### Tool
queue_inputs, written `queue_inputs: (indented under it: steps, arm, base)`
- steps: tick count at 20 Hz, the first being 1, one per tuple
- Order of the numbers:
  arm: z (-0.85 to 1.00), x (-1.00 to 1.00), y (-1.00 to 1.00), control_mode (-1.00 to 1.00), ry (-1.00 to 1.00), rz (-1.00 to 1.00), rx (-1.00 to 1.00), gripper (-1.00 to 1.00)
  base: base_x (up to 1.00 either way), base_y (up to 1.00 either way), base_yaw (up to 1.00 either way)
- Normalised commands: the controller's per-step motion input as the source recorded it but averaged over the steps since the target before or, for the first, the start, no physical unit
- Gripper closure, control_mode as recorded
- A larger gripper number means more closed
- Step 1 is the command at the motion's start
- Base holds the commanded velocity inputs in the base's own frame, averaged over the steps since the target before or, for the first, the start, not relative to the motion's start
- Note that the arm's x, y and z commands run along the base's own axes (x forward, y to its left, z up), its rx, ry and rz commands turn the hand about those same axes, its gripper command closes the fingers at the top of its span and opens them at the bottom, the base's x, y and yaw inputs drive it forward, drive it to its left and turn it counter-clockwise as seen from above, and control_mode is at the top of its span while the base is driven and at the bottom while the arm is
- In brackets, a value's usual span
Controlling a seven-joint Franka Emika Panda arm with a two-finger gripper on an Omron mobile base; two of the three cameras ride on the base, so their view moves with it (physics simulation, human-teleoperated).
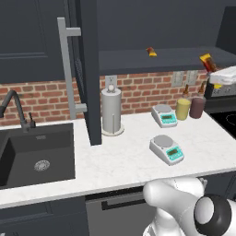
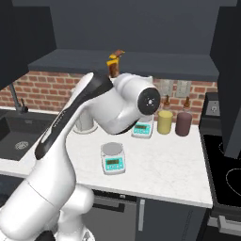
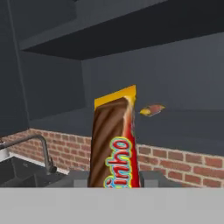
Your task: Pick the bar and place it on the digital scale for weighing, and close the cabinet.
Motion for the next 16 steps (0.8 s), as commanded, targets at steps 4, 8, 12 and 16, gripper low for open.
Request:
queue_inputs:
  steps: [4, 8, 12, 16]
  arm:
    - [-0.42, -1.0, 0.24, -1.0, 0.2, -0.08, -0.03, 1.0]
    - [-0.69, -0.56, 0.52, -1.0, 0.26, -0.04, -0.04, 1.0]
    - [-0.81, -0.2, 0.38, -1.0, 0.36, 0.0, -0.12, 1.0]
    - [-0.86, 0.18, 0.35, -1.0, 0.47, 0.04, -0.25, 1.0]
  base:
    - [0.0, 0.0, 0.0]
    - [0.0, 0.0, 0.0]
    - [0.0, 0.0, 0.0]
    - [0.0, 0.0, 0.0]
